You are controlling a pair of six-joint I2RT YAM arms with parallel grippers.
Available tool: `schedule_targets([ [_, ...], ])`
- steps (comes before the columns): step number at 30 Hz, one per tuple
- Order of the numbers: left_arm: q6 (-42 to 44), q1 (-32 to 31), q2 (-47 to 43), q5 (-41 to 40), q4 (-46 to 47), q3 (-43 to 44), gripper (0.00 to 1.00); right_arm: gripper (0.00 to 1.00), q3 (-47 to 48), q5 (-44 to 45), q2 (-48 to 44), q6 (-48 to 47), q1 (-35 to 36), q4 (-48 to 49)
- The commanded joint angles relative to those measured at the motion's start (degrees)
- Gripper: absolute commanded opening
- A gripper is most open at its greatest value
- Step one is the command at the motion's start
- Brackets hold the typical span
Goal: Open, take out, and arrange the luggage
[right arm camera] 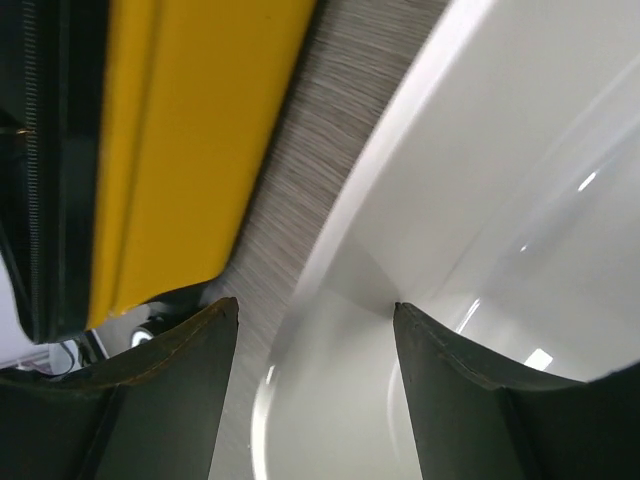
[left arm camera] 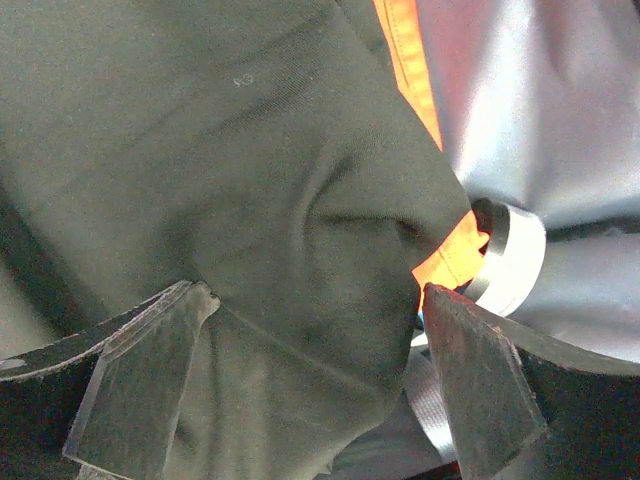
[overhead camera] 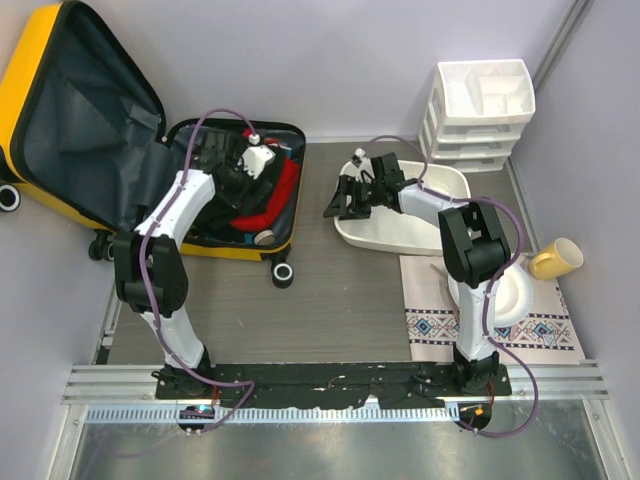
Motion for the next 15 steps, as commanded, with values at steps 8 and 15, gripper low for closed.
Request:
schedule_targets([
  [8,7.6,-0.5,5.9,-5.3,2.7,3.8,0.84,0.70,4.1,-0.9,-9.3,-1.3,-1.0,0.1],
  [15,4.8,-0.2,8.6,-4.1,-2.2,12.1,0.19,0.70,5.1,1.5,-11.9,-3.3,-1.0,0.2],
])
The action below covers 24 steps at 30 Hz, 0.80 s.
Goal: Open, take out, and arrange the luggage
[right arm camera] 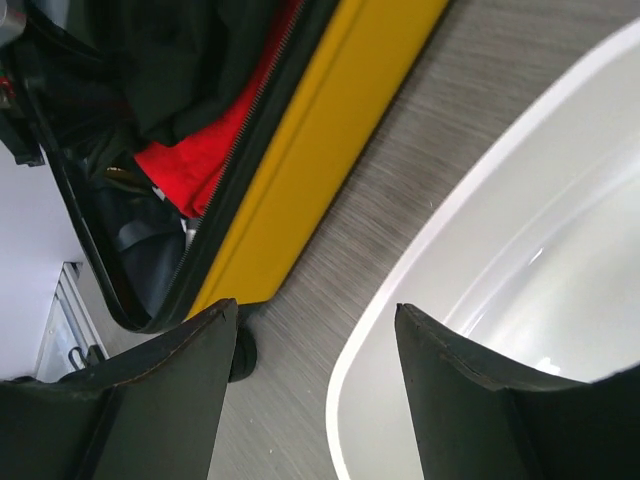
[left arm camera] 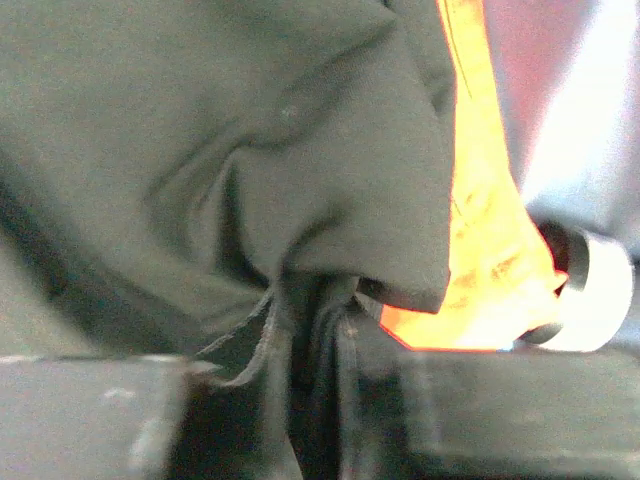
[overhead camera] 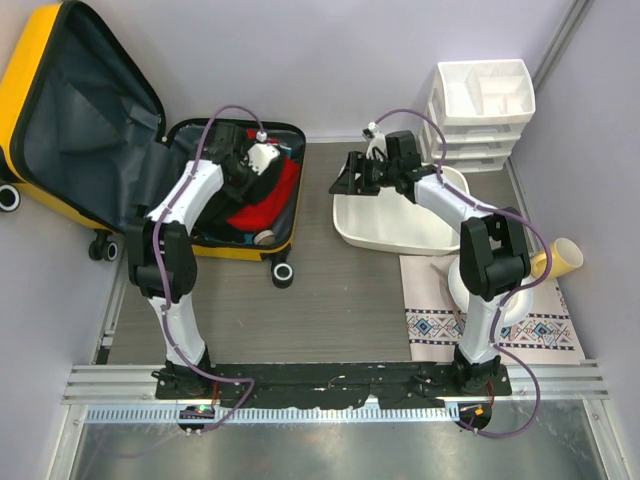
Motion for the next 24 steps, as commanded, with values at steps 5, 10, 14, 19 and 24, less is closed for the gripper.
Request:
schedule_targets([
  [5,-8.0,0.9,4.8,5.8,-9.1,20.2,0.00,0.70,3.2,2.4,-5.0,-0.4,0.2,4.8],
  [10,-15.9,0.9,6.9,13.7,-16.8,31.3,0.00,0.71,3.1,1.2,-4.4,4.8,0.7,11.6],
  [14,-13.6,0.8,6.9,12.6,-19.5,29.9,0.00,0.72,4.9,0.9,-2.2,5.5,1.6,12.4],
  [19,-7.4,2.8,2.9,4.2,-18.4,21.1,0.00,0.72,6.6,0.2,-0.8,5.5,1.7,12.7],
  [24,-1.6,4.6,-2.3,5.8,-16.1,14.2,0.00,0.71,7.1,0.0,1.2,8.8,3.1,17.0],
])
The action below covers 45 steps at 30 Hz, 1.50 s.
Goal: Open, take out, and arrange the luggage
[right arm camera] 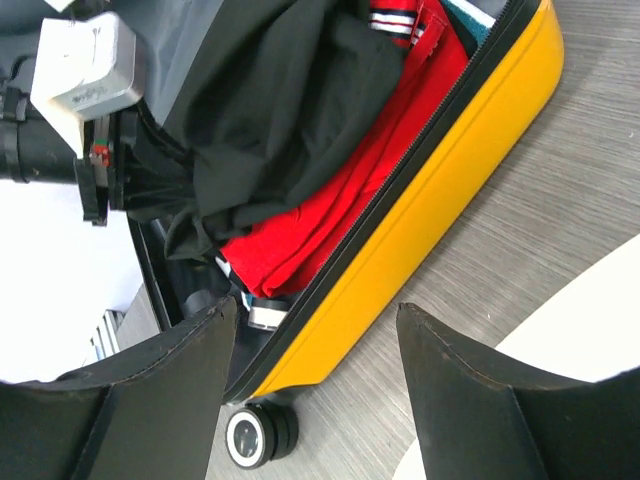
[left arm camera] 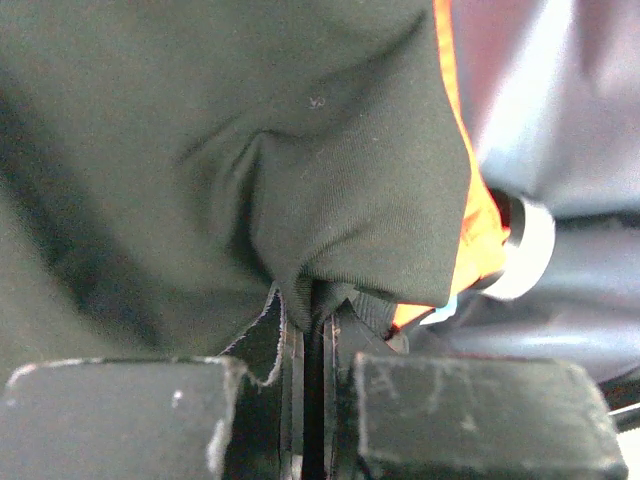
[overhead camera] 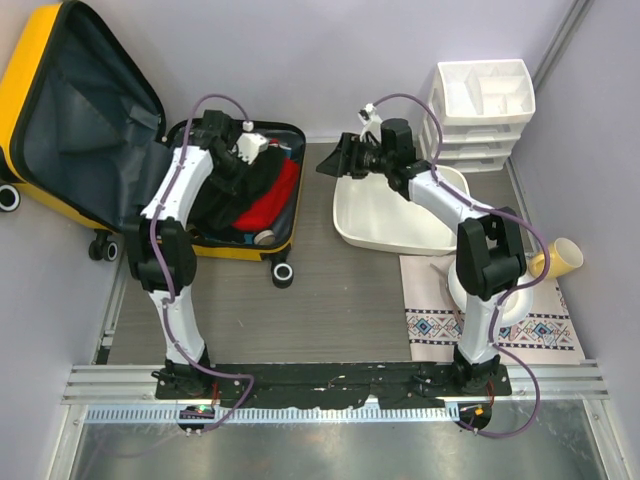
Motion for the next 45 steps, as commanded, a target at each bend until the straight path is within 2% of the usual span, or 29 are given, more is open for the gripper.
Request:
schedule_targets([
  [1,5.3,2.5,-8.8,-0.2,0.5,-4.5,0.00,0.72,3.7,-0.5,2.5,3.2,1.6,6.4],
  [4,4.0,4.1,-9.2,-0.9,4.2,-7.0,0.00,0.72,8.1,0.7,5.9,3.3,3.2,6.9],
  [5,3.7,4.5,-9.0,-1.1,4.7,-7.3,0.06,0.72,10.7,1.1,6.7,3.6,3.4,6.9],
  [6,2.9,4.9,-8.7,-0.3,4.9,-7.1,0.29,0.72,11.8,1.6,8.8,3.9,3.9,6.9],
  [7,2.0,6.0,-8.5,1.0,4.8,-6.5,0.45,0.72,13.1,2.2,9.6,4.3,3.9,7.0],
  [8,0.3,6.5,-8.1,4.6,4.8,-5.4,0.54,0.72,15.1,2.5,10.5,5.0,3.9,7.0],
  [9,-4.2,7.0,-8.3,6.4,5.3,-3.3,0.67,0.72,15.8,2.9,11.6,5.3,3.9,7.1],
  [11,-7.5,7.4,-9.4,9.1,7.4,-1.5,0.71,0.72,16.4,4.1,11.8,4.8,3.9,7.2],
  [12,-10.8,7.4,-10.0,10.6,8.9,-1.3,0.76,0.72,16.4,4.3,11.7,4.5,3.9,7.2],
  [15,-12.7,5.5,-11.5,9.3,14.5,-1.9,0.87,0.72,16.1,4.7,11.2,3.4,3.8,6.8],
  [18,-10.3,1.0,-9.6,3.7,15.4,0.2,0.91,0.72,15.8,5.1,10.9,3.1,3.5,6.0],
  [22,-13.2,0.6,-6.3,6.7,15.1,5.2,0.94,0.72,15.0,5.4,9.9,2.0,3.2,5.2],
  [28,-13.2,-0.9,-0.6,2.8,14.5,9.7,1.00,0.73,13.0,6.3,8.6,1.2,2.6,4.7],
  [31,-10.4,-4.4,1.5,-4.8,18.4,8.9,1.00,0.73,12.6,6.4,8.9,0.9,2.5,4.3],
  [36,-10.5,-8.2,7.5,-18.4,23.9,9.6,1.00,0.73,12.8,6.6,9.0,0.5,2.2,4.0],
  [43,-9.9,-9.2,13.4,-26.0,26.6,11.2,0.99,0.73,12.3,7.0,8.7,-0.4,1.9,3.4],
  [45,-10.3,-9.0,14.4,-26.6,25.8,12.6,0.95,0.73,12.1,7.0,8.4,-0.6,1.7,3.4],
])
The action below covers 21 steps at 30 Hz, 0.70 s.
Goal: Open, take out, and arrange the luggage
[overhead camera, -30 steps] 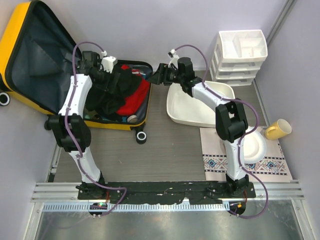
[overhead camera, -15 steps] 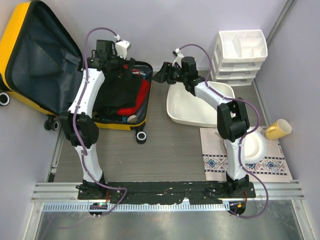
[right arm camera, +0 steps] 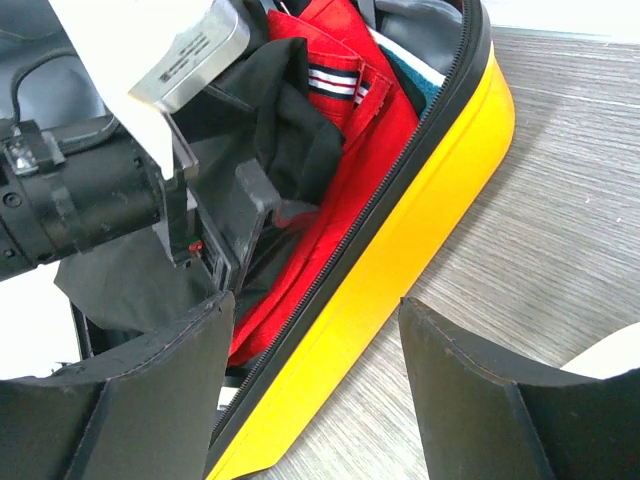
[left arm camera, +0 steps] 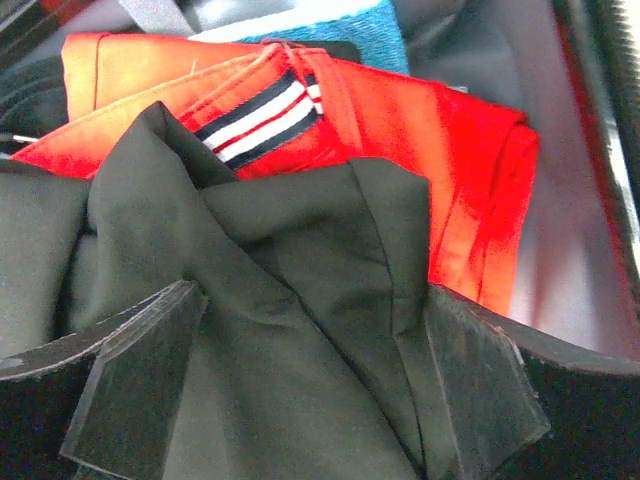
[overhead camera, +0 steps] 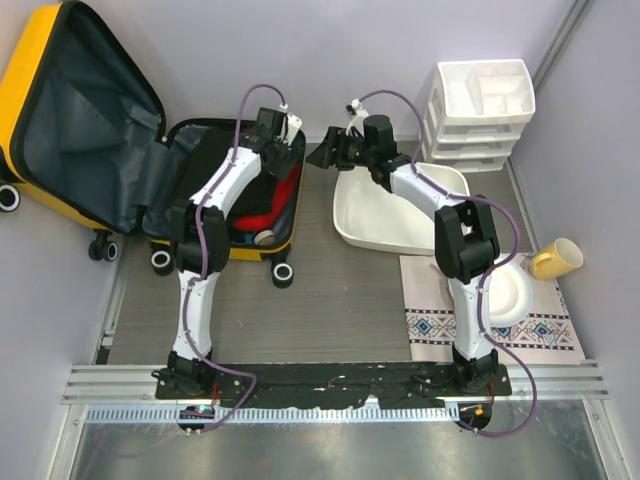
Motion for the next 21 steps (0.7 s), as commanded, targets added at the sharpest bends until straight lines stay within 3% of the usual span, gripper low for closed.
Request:
schedule_targets([
  [1,0.1,1.4,0.3,-5.0,3.4,4.2,0.91,0.73,-0.3,0.7,-4.1,-1.5,-0.4,1.0],
  [2,-1.2,1.8,-0.2,-4.3,3.4,3.8,0.79,0.73,-0.2,0.7,-4.2,-1.6,-0.5,1.0],
  [7,0.1,2.5,-8.2,-1.3,6.1,-2.6,0.48,0.73,-0.2,0.1,-4.4,-1.8,-0.5,1.0],
  [8,0.6,2.9,-9.5,-0.3,6.5,-5.4,0.33,0.73,0.1,0.0,-4.4,-1.8,-0.5,1.0],
  [11,1.1,4.2,-14.1,3.9,7.0,-10.0,0.00,0.73,0.6,-0.4,-3.8,-1.2,-0.5,1.6],
  [16,7.1,5.1,-22.8,10.9,12.0,-22.8,0.00,0.73,3.4,-2.3,-1.5,1.8,-0.5,3.4],
  [21,14.6,5.4,-35.3,23.7,22.4,-37.3,0.00,0.74,5.5,-5.9,1.0,8.0,-0.3,8.1],
])
